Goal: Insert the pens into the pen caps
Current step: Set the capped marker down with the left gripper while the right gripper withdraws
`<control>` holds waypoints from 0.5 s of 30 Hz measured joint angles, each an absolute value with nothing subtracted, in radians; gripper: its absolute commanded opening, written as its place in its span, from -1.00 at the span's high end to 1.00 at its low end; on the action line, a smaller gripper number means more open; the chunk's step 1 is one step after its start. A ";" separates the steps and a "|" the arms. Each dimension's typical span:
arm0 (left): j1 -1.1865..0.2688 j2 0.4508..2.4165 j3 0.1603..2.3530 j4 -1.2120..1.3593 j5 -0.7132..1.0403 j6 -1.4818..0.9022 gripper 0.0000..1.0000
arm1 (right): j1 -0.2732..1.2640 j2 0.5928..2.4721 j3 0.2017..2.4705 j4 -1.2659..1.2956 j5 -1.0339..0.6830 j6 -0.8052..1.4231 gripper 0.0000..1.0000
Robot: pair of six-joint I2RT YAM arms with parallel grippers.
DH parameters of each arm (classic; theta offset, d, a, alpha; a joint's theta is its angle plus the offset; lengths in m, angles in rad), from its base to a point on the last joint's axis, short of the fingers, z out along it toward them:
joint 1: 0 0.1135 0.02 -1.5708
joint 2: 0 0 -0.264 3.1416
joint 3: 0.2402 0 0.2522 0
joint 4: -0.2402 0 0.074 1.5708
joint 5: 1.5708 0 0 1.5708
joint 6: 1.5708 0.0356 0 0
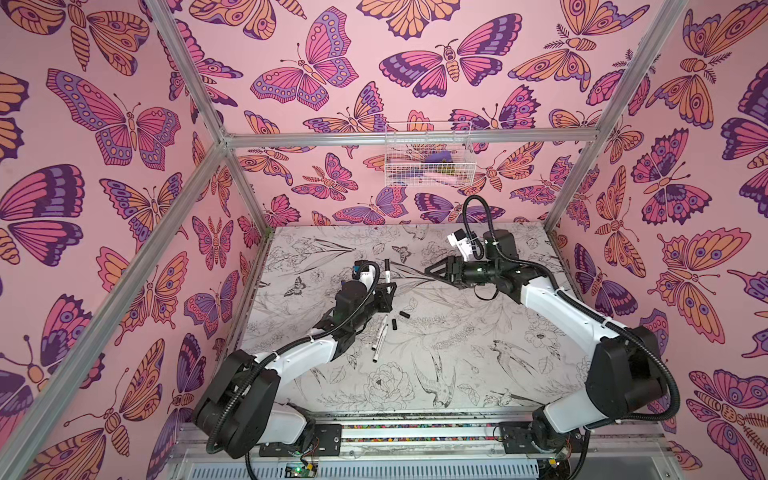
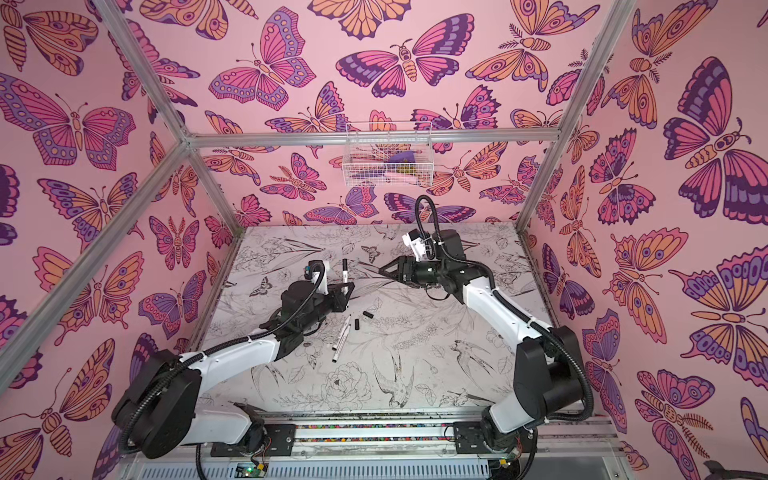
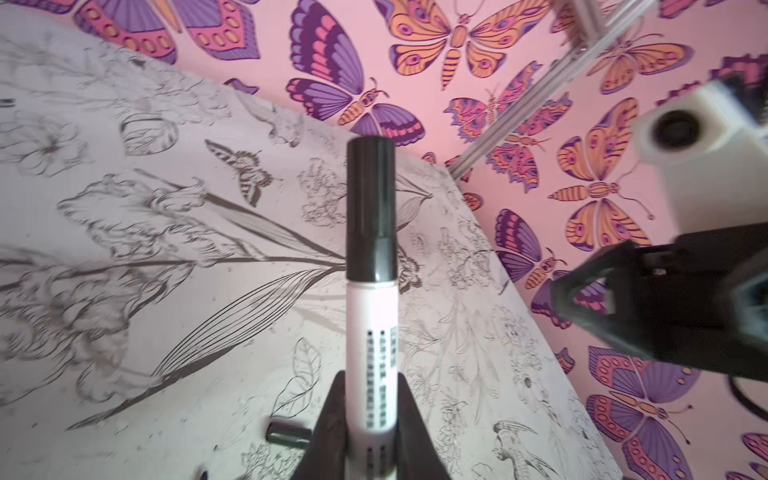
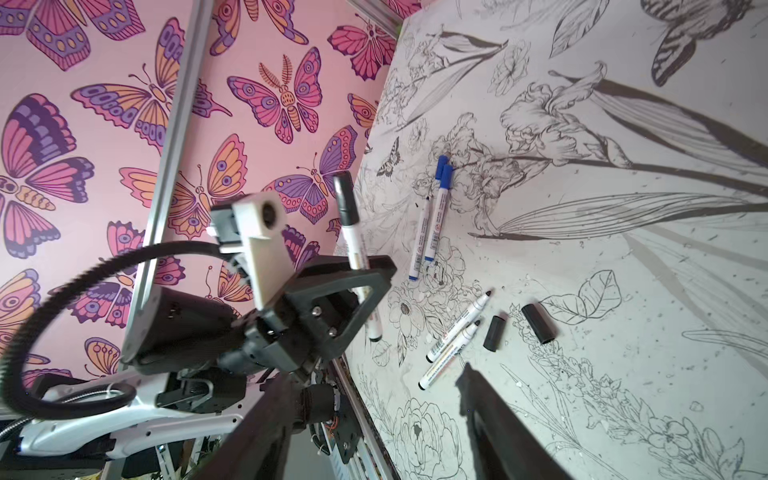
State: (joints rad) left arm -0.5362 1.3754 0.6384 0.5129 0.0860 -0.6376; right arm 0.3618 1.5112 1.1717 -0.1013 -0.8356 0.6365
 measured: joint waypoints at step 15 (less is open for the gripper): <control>-0.156 1.213 0.578 -0.021 -0.015 -0.764 1.00 | 0.359 1.454 1.181 -0.230 -0.740 0.545 -0.20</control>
